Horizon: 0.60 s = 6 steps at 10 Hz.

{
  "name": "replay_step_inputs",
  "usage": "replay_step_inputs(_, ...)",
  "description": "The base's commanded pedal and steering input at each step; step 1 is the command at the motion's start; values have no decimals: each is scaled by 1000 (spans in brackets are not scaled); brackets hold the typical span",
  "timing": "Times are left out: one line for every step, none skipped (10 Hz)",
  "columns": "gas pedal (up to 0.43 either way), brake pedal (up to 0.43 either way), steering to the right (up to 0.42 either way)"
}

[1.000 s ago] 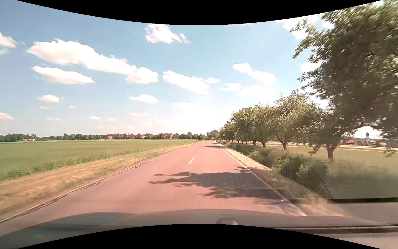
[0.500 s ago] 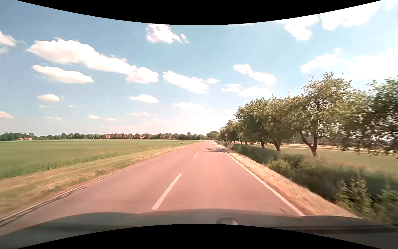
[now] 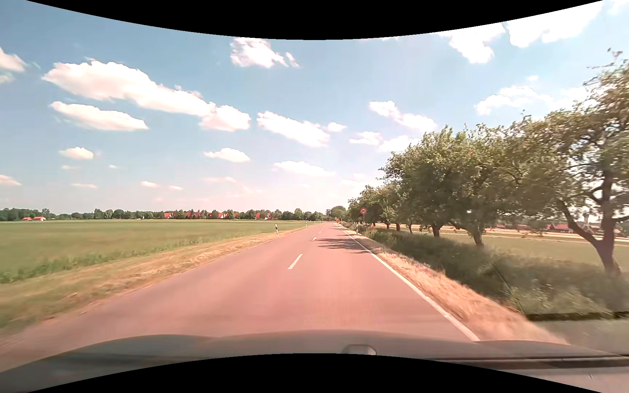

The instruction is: Follow the waypoints while adhering to traffic rules and regulations

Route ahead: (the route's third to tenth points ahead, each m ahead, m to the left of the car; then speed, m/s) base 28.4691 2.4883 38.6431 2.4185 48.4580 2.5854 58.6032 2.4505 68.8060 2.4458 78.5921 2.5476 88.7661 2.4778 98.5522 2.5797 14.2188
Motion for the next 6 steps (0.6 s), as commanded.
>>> replay_step_inputs(177, 0, 0)
replay_step_inputs(177, 0, 0)
replay_step_inputs(177, 0, 0)
replay_step_inputs(177, 0, 0)
replay_step_inputs(177, 0, -1)
replay_step_inputs(177, 0, -1)
